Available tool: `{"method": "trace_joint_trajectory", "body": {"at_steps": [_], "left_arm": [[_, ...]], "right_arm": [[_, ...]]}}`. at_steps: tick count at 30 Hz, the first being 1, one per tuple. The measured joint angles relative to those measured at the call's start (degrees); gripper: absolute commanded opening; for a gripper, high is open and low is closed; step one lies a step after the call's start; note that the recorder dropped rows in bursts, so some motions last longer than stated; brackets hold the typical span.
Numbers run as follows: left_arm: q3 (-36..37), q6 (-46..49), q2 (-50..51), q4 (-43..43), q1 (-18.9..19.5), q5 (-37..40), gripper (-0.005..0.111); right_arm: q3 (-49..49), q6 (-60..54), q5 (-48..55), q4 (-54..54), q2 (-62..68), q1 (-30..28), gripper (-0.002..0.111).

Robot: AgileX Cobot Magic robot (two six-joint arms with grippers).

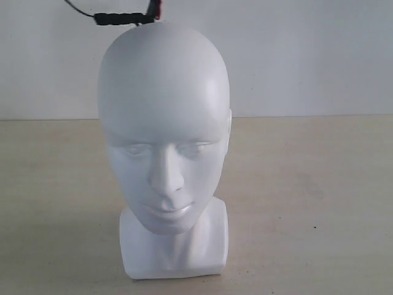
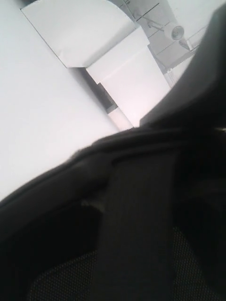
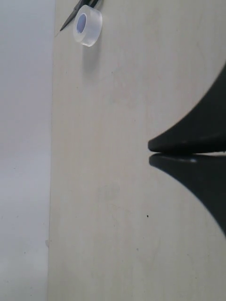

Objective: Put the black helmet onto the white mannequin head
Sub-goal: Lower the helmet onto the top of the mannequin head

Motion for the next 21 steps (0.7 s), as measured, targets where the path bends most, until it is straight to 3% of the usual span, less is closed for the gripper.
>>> {"method": "trace_joint_trajectory", "body": {"at_steps": [15,21], "left_arm": [[0.0,0.42,0.25,5.63,-6.93,-0.26,0.004],[0.0,0.11,0.25,7.4,-7.49,-0.36,0.004]], "right_arm": [[0.0,0.0,0.0,0.0,0.0,0.0,0.0],[0.0,0.0,0.0,0.0,0.0,0.0,0.0]]}}
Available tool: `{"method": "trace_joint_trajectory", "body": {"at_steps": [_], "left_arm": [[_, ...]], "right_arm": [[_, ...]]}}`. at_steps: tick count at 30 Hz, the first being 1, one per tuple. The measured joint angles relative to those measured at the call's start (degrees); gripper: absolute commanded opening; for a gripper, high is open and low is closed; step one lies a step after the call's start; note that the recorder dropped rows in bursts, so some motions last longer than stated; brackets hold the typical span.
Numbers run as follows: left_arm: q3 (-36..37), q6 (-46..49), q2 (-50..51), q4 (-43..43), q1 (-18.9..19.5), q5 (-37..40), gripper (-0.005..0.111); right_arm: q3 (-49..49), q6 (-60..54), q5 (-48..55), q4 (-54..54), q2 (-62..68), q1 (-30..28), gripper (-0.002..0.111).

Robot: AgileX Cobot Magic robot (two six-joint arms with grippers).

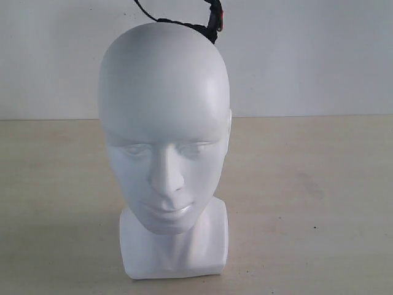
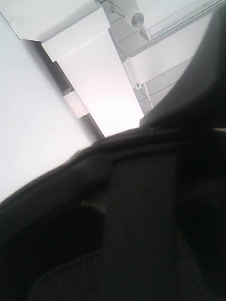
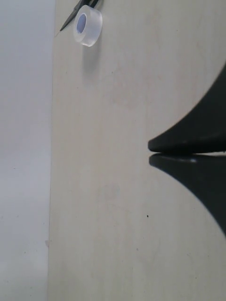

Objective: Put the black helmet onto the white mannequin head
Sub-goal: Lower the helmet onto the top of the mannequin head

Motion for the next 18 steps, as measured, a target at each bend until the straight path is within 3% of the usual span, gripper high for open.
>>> {"method": "trace_joint_trajectory", "body": {"at_steps": [11,18], "left_arm": [[0.23,-0.3,-2.0,0.19,0.0,-0.32,0.004],[5.47,-0.43,-4.72,0.71,-0.13,-0.47,0.004]], "right_arm": [[0.0,0.0,0.0,0.0,0.0,0.0,0.0],[0.0,0.0,0.0,0.0,0.0,0.0,0.0]]}}
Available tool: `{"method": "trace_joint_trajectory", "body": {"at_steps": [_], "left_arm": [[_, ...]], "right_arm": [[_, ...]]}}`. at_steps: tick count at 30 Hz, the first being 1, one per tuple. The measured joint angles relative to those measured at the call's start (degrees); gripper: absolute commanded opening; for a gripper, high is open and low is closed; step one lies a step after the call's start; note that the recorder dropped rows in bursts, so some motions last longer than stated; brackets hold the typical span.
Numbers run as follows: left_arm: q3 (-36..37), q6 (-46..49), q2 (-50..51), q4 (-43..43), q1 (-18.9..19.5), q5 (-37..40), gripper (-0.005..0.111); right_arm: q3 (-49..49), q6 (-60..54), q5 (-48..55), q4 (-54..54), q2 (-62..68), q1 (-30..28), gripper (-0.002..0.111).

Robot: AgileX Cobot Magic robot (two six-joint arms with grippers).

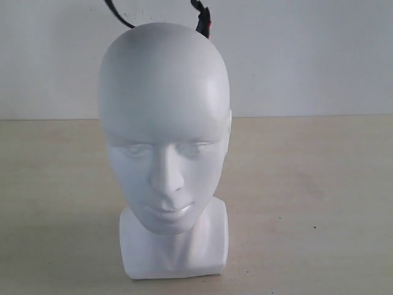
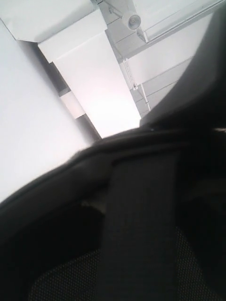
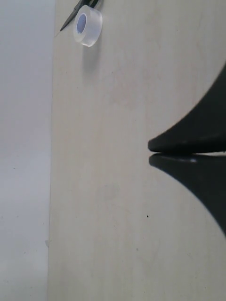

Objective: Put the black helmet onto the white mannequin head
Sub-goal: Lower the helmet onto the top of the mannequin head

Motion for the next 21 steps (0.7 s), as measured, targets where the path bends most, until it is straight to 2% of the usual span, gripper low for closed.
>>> {"method": "trace_joint_trajectory", "body": {"at_steps": [6,21], "left_arm": [[5.06,0.0,-2.09,-1.97,-0.13,0.71,0.004],[5.85,0.0,-4.16,-0.42,-0.95,0.21,0.004]], "right_arm": [[0.0,0.0,0.0,0.0,0.0,0.0,0.0],[0.0,0.0,0.0,0.0,0.0,0.0,0.0]]}}
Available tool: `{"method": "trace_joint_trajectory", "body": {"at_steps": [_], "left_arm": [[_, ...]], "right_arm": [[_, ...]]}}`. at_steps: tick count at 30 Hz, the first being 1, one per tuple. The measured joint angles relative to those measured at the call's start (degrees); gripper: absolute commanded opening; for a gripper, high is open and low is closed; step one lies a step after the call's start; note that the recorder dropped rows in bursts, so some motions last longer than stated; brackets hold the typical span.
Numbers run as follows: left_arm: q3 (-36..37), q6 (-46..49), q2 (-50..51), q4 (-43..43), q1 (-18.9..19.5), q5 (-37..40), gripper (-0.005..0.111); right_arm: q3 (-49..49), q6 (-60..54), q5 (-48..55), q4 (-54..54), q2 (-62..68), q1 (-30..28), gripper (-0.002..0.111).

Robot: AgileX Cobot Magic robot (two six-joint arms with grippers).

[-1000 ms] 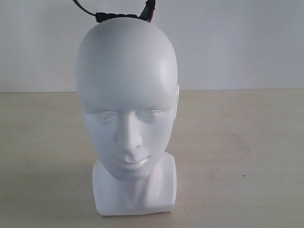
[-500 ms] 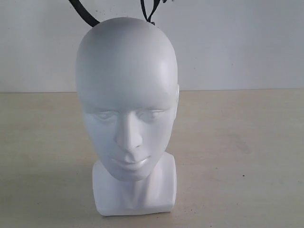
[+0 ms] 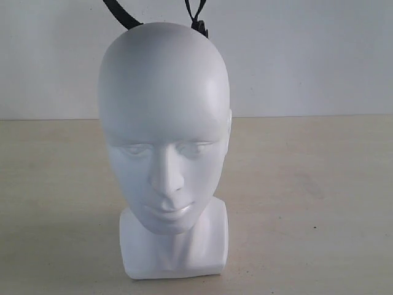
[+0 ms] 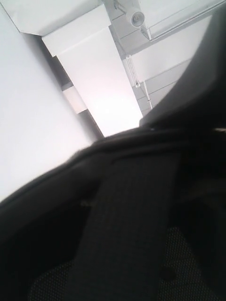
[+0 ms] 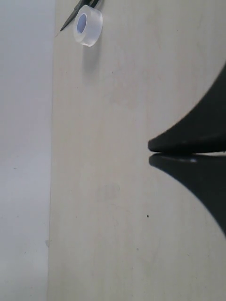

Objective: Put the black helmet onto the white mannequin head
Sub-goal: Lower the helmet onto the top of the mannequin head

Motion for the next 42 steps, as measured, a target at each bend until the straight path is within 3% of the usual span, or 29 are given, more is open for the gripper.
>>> {"method": "trace_joint_trajectory", "body": {"at_steps": [6,31,42], "left_arm": [[1.91,0.77,0.1,-0.11,-3.56,-0.35,0.004],[18.77,2.51,-7.11,-4.85,-3.79,-2.89,0.004],[21.46,5.74,-8.77,-6.15,-3.79,-2.99,0.004]], "right_arm": [[0.0,0.0,0.0,0.0,0.0,0.0,0.0],[0.0,0.0,0.0,0.0,0.0,0.0,0.0],[0.0,0.0,0.0,0.0,0.0,0.0,0.0]]}}
